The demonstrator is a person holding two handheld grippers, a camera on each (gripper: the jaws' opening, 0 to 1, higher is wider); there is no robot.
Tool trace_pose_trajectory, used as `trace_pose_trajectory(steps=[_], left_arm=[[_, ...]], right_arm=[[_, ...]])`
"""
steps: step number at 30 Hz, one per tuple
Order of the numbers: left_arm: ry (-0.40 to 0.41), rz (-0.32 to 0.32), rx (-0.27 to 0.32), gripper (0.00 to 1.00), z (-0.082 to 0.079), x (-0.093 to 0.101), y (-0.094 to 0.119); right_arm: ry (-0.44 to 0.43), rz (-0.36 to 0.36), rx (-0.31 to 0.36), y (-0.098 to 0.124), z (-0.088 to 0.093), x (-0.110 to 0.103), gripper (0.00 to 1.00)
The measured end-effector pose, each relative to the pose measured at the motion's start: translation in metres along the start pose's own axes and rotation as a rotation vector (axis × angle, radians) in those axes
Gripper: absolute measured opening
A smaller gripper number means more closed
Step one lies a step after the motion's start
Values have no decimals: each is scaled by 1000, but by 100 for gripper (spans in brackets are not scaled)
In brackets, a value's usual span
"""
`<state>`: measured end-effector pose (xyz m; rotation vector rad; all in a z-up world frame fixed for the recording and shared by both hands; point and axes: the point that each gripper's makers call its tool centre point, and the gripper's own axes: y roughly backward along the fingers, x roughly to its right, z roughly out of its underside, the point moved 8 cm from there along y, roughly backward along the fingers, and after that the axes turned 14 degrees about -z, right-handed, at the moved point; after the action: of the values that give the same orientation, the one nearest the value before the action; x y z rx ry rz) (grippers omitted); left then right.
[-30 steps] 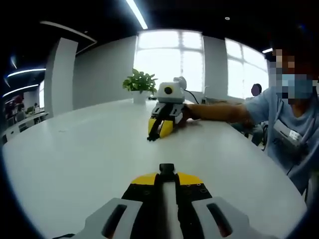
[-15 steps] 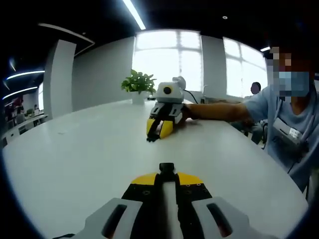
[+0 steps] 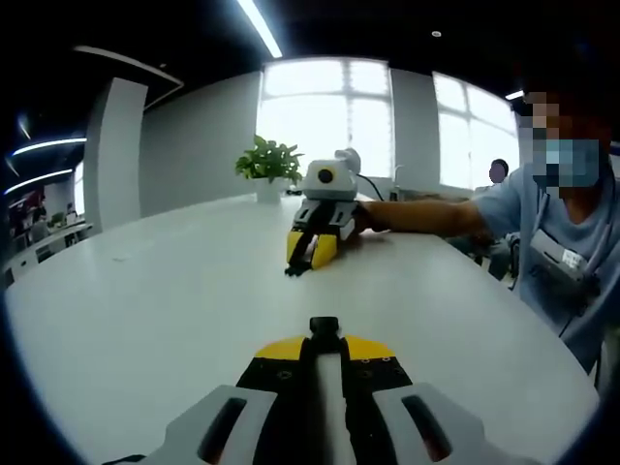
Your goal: Snap the two parts of the plastic buckle together until the buckle closes and remains connected.
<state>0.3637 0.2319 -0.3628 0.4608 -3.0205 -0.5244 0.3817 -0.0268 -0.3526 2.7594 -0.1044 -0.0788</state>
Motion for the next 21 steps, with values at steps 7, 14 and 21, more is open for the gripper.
trace_pose_trajectory(steps=[7,14,21], left_arm=[[1,0,0,12,-1,-2,0],[-1,1,0,12,-2,-2,-1],[-3,2,1,12,-2,0,-1]], right_arm=[[18,11,-6,0,-2,0,13],[39,-4,-22,-2,-3,-1,13],[52,-24,-32,-6,-5,-2,13]])
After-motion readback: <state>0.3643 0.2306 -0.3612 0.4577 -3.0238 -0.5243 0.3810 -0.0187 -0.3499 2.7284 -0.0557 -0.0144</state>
